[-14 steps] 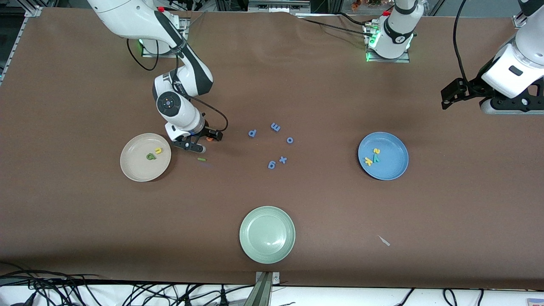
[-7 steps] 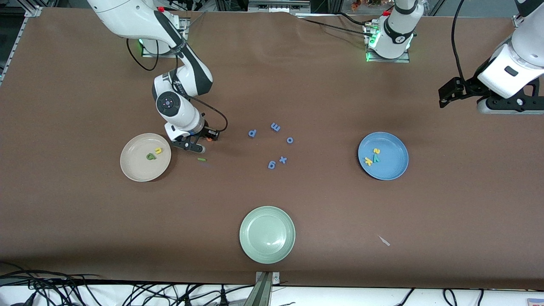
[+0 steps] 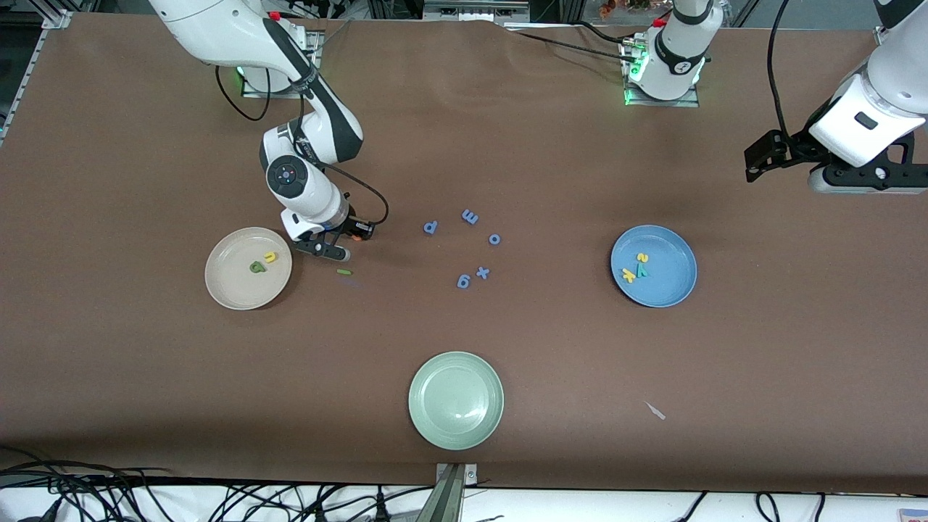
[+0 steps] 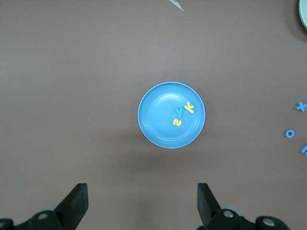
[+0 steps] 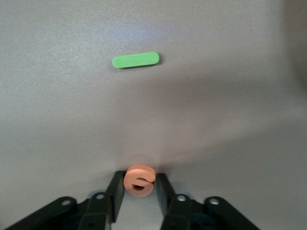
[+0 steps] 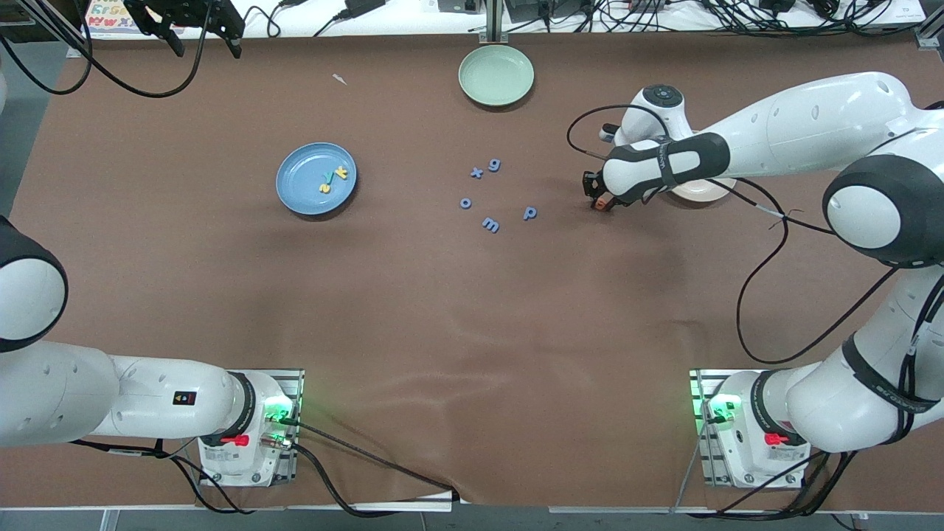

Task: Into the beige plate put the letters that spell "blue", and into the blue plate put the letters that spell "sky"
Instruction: 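Carry the orange e into the white plate and open the right gripper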

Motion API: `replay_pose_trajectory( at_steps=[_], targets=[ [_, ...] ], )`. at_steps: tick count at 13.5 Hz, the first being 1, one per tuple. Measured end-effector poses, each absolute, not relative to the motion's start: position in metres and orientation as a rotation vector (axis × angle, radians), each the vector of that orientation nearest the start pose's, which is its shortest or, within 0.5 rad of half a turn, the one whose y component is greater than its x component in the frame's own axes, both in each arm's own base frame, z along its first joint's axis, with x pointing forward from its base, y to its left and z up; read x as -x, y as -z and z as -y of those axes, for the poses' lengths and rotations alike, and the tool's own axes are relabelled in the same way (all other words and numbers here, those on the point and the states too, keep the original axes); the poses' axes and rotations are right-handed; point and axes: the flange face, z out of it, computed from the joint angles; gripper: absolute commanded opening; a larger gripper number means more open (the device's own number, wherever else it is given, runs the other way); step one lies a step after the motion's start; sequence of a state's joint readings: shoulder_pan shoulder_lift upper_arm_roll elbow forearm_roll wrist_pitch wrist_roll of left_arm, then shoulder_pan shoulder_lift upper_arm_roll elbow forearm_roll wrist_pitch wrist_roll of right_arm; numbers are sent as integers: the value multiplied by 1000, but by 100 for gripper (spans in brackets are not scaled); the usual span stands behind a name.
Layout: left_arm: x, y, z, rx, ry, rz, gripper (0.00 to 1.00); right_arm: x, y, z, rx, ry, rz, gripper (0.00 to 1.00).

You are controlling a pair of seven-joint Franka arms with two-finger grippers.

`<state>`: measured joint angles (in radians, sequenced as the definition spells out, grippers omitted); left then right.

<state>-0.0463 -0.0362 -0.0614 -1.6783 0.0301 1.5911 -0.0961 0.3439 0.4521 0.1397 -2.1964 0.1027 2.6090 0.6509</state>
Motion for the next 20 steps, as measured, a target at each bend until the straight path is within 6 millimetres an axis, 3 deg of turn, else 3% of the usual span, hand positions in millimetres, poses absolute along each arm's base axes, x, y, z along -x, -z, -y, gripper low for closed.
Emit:
replay_pose_trajectory(
  at_steps=[5,9,11,13,17,18,19,20],
  targets=[
    [-539,-596,61,3103,-73,-34,100,-493,-180,-259,3040,-156,-409,20],
    [-539,-596,61,3103,-73,-35,100,-521,-213,-250,3070,-238,-413,20],
    [-539,-596,61,3103,-72,-35,100,-537,-231,-227,3095,-274,-363,20],
    [-539,-596,61,3103,-72,-35,100,-553,-244,-189,3121,-321,-290,20],
    [-539,-596,61,3103,-72,-35,100,-576,-249,-108,3146,-332,-168,23],
    [-539,-596,61,3103,-72,-35,100,-578,-247,-93,3149,-336,-161,46],
    [-539,-596,61,3103,-72,-35,100,-581,-244,-83,3150,-340,-164,94],
    [-539,-596,61,3103,-72,-35,100,-584,-241,-77,3151,-341,-175,100]
  ],
)
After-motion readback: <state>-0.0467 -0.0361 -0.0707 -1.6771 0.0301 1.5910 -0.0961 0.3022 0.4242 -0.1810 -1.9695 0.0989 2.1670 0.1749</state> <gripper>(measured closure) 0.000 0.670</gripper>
